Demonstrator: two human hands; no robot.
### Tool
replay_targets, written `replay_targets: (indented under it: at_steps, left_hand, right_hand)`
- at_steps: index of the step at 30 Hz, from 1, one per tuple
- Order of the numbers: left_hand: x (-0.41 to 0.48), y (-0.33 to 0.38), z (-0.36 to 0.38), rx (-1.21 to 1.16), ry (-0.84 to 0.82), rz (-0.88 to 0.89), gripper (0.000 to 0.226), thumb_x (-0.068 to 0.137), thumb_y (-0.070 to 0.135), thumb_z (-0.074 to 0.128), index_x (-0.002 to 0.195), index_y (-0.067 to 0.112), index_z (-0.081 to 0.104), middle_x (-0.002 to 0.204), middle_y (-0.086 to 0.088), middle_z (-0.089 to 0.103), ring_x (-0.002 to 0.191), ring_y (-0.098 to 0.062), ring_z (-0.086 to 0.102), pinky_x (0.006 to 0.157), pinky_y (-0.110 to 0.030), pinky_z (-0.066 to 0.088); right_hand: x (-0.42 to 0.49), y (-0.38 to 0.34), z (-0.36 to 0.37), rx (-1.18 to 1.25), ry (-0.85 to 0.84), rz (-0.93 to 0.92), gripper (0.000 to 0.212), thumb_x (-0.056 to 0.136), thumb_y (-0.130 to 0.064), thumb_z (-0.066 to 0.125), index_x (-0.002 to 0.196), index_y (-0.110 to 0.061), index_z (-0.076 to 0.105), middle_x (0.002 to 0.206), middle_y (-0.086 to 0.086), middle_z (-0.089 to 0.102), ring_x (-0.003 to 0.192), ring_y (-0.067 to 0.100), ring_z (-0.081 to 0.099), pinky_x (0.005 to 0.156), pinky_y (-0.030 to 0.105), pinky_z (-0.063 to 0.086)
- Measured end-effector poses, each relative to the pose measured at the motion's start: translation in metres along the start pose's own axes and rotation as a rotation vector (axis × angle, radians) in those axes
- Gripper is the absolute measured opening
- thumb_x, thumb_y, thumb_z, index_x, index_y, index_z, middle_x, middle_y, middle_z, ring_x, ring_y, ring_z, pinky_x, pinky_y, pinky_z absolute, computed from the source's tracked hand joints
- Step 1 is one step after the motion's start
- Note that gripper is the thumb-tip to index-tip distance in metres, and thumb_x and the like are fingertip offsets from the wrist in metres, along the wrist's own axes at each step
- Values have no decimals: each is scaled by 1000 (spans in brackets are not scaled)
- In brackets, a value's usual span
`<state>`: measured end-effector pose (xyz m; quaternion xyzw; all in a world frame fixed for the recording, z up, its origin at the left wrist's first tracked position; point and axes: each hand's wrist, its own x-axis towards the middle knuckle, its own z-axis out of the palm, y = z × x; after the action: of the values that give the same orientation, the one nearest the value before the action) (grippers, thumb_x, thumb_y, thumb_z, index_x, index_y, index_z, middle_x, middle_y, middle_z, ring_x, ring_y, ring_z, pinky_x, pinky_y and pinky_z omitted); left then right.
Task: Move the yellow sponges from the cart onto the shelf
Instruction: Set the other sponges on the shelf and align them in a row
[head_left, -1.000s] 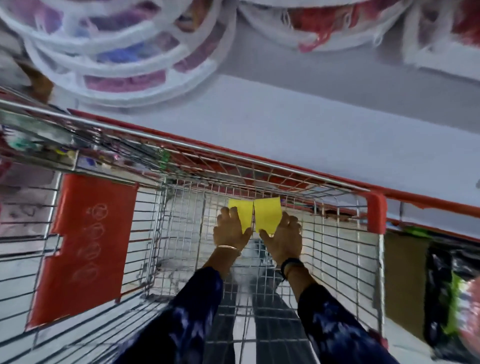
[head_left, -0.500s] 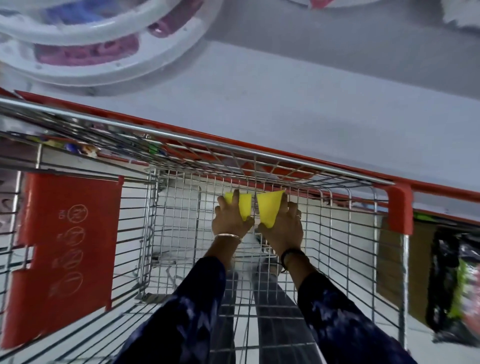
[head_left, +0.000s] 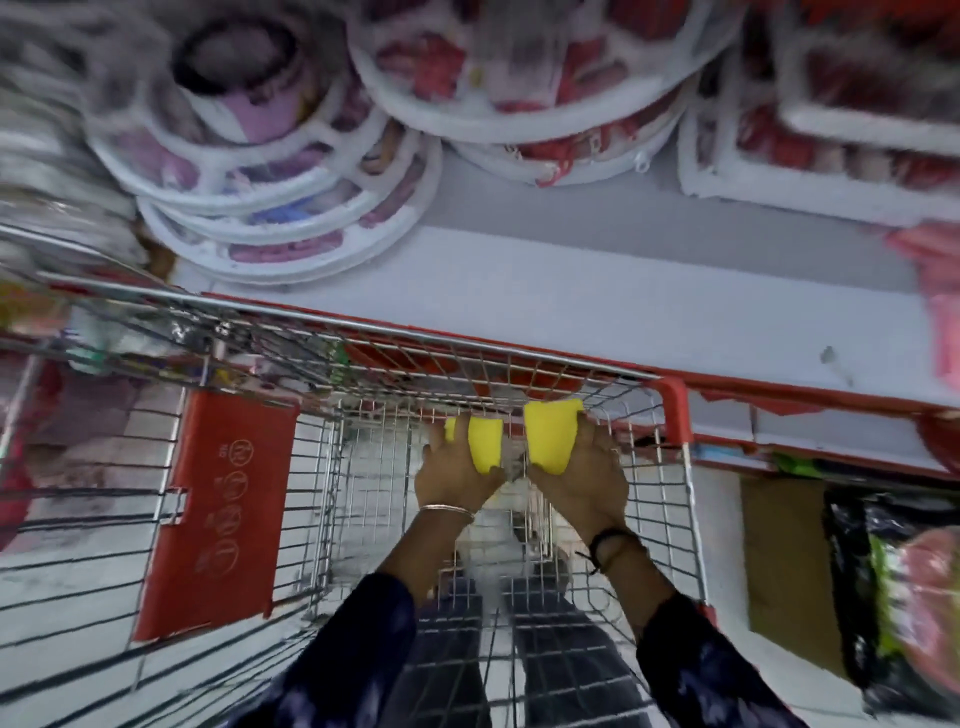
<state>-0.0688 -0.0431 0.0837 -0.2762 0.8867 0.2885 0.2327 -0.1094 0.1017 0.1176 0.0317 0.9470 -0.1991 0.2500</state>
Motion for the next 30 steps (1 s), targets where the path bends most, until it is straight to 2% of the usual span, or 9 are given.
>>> replay_targets:
  at_steps: [3, 6, 11, 15, 19, 22, 26, 30]
  left_hand:
    - [-26, 16, -37, -9, 37, 14, 92, 71, 47, 74, 144, 21, 24, 147, -22, 26, 120, -43, 49, 85, -48, 51]
    - [-52, 38, -80, -20, 87, 71, 89, 72, 47, 75, 142, 20, 28, 138, -20, 34, 112, -41, 55, 86, -44, 50]
    - [-96, 78, -150, 7, 147, 145, 88, 73, 52, 71, 143, 24, 25, 139, -19, 34, 113, -42, 55, 87, -45, 49]
    - [-127, 108, -200, 11, 152, 210, 84, 76, 54, 67, 142, 26, 23, 138, -17, 33, 114, -42, 53, 90, -47, 47]
    - [-145, 138, -249, -19, 216, 266, 85, 75, 52, 69, 143, 26, 24, 144, -16, 31, 118, -39, 51, 93, -46, 49]
    - [-151, 159, -281, -1, 299, 299, 83, 73, 52, 70, 139, 24, 29, 140, -18, 39, 122, -37, 49, 96, -43, 46]
    - [-150, 196, -332, 35, 401, 324, 82, 70, 55, 70, 135, 23, 34, 138, -19, 40, 125, -38, 47, 102, -42, 42]
    - [-133, 239, -378, 51, 459, 358, 82, 71, 54, 70, 137, 19, 34, 141, -19, 42, 124, -37, 48, 98, -41, 44]
  right_hand:
    - [-24, -8, -41, 42, 58, -61, 93, 66, -44, 76, 142, -15, 31, 135, 13, 47, 121, 33, 49, 88, 41, 49]
    - [-46, -20, -85, 47, 83, -112, 84, 70, -42, 75, 139, -13, 36, 134, 14, 49, 121, 33, 50, 90, 38, 47]
    - [-76, -46, -157, 12, 79, -184, 87, 71, -53, 70, 141, -16, 33, 135, 10, 49, 125, 30, 47, 94, 37, 44]
    - [-98, -68, -207, 14, 81, -258, 88, 73, -54, 68, 143, -15, 29, 139, 9, 47, 127, 30, 46, 97, 39, 44]
    - [-116, -88, -257, 20, 165, -339, 91, 76, -55, 67, 146, -15, 25, 141, 9, 46, 125, 30, 47, 94, 41, 46]
    - [-121, -105, -288, 42, 227, -382, 93, 75, -57, 66, 147, -16, 25, 142, 8, 47, 122, 31, 51, 89, 39, 47]
    - [-116, -134, -333, 56, 364, -418, 84, 73, -55, 69, 138, -12, 37, 137, 14, 51, 124, 33, 50, 93, 40, 45]
    - [-93, -164, -370, 88, 468, -430, 85, 72, -55, 69, 136, -8, 39, 136, 17, 51, 126, 35, 48, 97, 41, 43]
